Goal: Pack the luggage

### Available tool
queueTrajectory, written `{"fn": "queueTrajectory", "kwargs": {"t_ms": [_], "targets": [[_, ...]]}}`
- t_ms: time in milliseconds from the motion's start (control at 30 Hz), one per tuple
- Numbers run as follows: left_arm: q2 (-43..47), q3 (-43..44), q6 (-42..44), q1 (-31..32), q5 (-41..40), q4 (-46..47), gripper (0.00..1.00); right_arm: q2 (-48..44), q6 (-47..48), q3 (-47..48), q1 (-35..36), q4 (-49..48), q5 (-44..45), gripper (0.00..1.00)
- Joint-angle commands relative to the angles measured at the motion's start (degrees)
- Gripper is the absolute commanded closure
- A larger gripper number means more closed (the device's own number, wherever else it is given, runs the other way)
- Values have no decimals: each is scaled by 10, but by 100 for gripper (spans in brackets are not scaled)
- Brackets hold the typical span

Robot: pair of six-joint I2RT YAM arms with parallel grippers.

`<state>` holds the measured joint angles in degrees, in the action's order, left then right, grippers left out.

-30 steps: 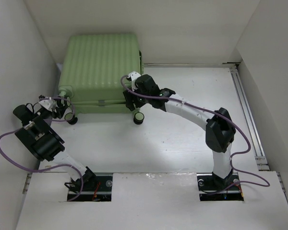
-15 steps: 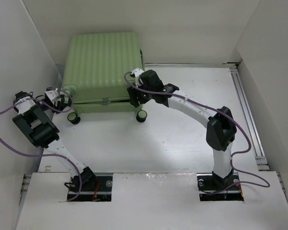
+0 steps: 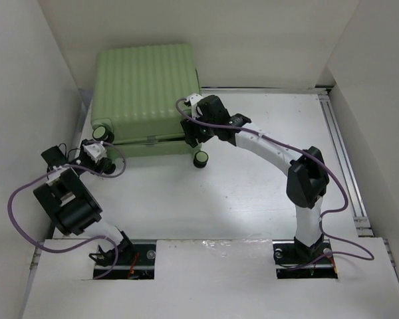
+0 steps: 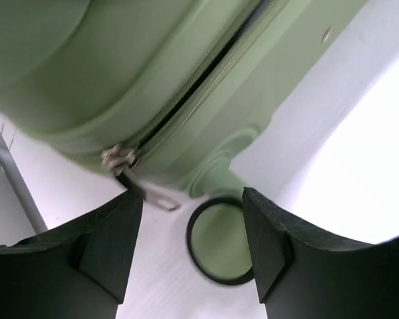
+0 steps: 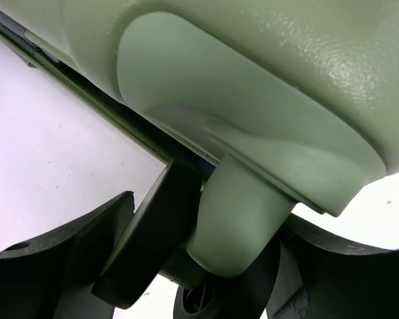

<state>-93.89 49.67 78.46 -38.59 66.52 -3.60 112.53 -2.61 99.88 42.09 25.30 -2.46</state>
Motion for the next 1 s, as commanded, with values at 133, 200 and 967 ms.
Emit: {"fn": "queueTrajectory", "kwargs": {"t_ms": [133,200,967], "targets": [[35,-52,-214,32,-54,199,41,-25,6,19,-17,-53,-12,100],[41,-52,-214,25,-48,199,41,-25,6,19,-17,-53,-12,100],[13,-25,-379,39,-25,270,100,-25,1,20,-17,-53,-13,100]]}}
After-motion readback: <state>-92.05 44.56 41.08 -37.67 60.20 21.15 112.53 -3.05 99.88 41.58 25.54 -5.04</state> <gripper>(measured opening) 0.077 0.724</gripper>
